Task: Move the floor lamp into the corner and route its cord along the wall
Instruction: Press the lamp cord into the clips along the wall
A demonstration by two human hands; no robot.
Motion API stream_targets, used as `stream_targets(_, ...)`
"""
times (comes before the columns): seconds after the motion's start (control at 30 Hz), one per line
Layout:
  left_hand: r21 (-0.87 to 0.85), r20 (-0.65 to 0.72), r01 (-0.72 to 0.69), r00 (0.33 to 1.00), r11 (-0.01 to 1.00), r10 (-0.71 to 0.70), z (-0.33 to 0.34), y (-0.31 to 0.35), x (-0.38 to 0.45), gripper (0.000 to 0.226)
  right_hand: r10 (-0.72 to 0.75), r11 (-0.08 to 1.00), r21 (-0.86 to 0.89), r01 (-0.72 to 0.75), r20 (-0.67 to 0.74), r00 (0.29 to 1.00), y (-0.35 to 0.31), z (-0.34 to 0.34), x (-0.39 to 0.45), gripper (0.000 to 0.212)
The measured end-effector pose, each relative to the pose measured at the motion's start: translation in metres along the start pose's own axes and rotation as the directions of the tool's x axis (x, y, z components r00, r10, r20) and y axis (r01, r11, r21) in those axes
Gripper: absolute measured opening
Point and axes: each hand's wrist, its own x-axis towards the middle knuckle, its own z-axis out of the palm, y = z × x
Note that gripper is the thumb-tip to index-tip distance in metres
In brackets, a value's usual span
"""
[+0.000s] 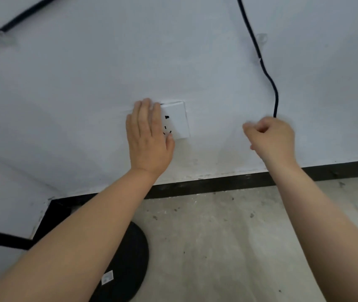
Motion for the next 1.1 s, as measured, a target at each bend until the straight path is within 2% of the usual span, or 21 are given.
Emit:
stream_targets(0.07, -0.005, 0.058, 0.021, 0.998, 1.000, -0.021, 0.004, 0.006, -0.006, 0.066, 0.006, 0.999, -0.038, -0.015, -0.225, 0.974, 0.014, -0.003, -0.002, 0.026)
stream_targets(0.1, -0.010, 0.068, 0.038, 0.997, 0.999, -0.037, 0.006, 0.010, -0.006, 0.067, 0.055, 0.998, -0.007, -0.059, -0.262, 0.964, 0.023, -0.001, -0.003, 0.019)
stream_targets(0.13, -0.010, 0.072, 0.047, 0.996, 0.999, -0.046, 0.007, 0.013, -0.005, 0.069, 0.144, 0.990, 0.030, -0.141, -0.262, 0.954, 0.031, 0.001, -0.002, 0.022)
stream_targets(0.2, 0.006, 0.073, 0.033, 0.997, 0.999, -0.033, 0.011, 0.018, -0.005, 0.072, 0.269, 0.962, 0.007, -0.273, -0.206, 0.941, 0.044, 0.005, -0.003, 0.044)
stream_targets(0.27, 0.033, 0.064, -0.026, 0.998, 0.999, 0.023, 0.014, 0.021, -0.009, 0.070, 0.199, 0.967, -0.137, -0.214, -0.115, 0.973, 0.053, 0.011, -0.003, 0.024)
stream_targets(0.33, 0.055, 0.077, -0.157, 0.985, 0.986, 0.153, 0.021, 0.021, -0.023, 0.058, 0.155, 0.957, -0.249, -0.148, 0.009, 0.988, 0.050, 0.020, -0.007, 0.037)
stream_targets(0.4, -0.086, 0.190, -0.188, 0.961, 0.978, 0.201, 0.032, 0.022, -0.047, 0.049, 0.233, 0.967, -0.146, -0.210, 0.168, 0.958, 0.045, 0.035, -0.012, 0.037)
stream_targets(0.47, -0.284, 0.406, 0.026, 0.909, 0.959, 0.096, 0.043, 0.024, -0.071, 0.043, 0.331, 0.899, 0.161, -0.407, 0.357, 0.873, 0.037, 0.049, -0.017, 0.029)
stream_targets(0.53, -0.379, 0.601, 0.308, 0.799, 0.873, -0.021, 0.057, 0.025, -0.087, 0.045, 0.329, 0.750, 0.370, -0.548, 0.510, 0.794, 0.028, 0.061, -0.021, 0.025)
stream_targets(0.57, -0.400, 0.635, 0.407, 0.769, 0.822, -0.072, 0.064, 0.025, -0.089, 0.043, 0.315, 0.703, 0.414, -0.578, 0.547, 0.775, 0.026, 0.067, -0.021, 0.024)
stream_targets(0.63, -0.390, 0.625, 0.517, 0.756, 0.762, -0.193, 0.072, 0.022, -0.084, 0.031, 0.285, 0.651, 0.481, -0.588, 0.563, 0.776, 0.022, 0.077, -0.023, 0.024)
stream_targets(0.7, -0.336, 0.616, 0.573, 0.734, 0.748, -0.285, 0.076, 0.016, -0.076, 0.024, 0.291, 0.631, 0.515, -0.580, 0.537, 0.792, 0.024, 0.084, -0.021, 0.024)
stream_targets(0.77, -0.316, 0.634, 0.586, 0.716, 0.746, -0.293, 0.078, 0.009, -0.071, 0.026, 0.296, 0.711, 0.483, -0.510, 0.453, 0.841, 0.028, 0.090, -0.019, 0.026)
stream_targets(0.87, -0.307, 0.641, 0.588, 0.709, 0.748, -0.294, 0.078, 0.005, -0.065, 0.029, 0.232, 0.930, 0.209, -0.302, 0.304, 0.924, 0.036, 0.099, -0.021, 0.024)
stream_targets(0.9, -0.303, 0.649, 0.606, 0.697, 0.735, -0.307, 0.079, 0.005, -0.063, 0.030, 0.201, 0.964, 0.117, -0.240, 0.275, 0.940, 0.038, 0.102, -0.023, 0.024)
stream_targets(1.0, -0.248, 0.666, 0.633, 0.661, 0.733, -0.345, 0.083, 0.008, -0.058, 0.034, 0.181, 0.979, 0.044, -0.198, 0.252, 0.951, 0.041, 0.109, -0.027, 0.028)
stream_targets(1.1, -0.182, 0.634, 0.625, 0.665, 0.759, -0.396, 0.086, 0.010, -0.053, 0.034, 0.144, 0.989, 0.000, -0.149, 0.244, 0.959, 0.038, 0.114, -0.029, 0.028)
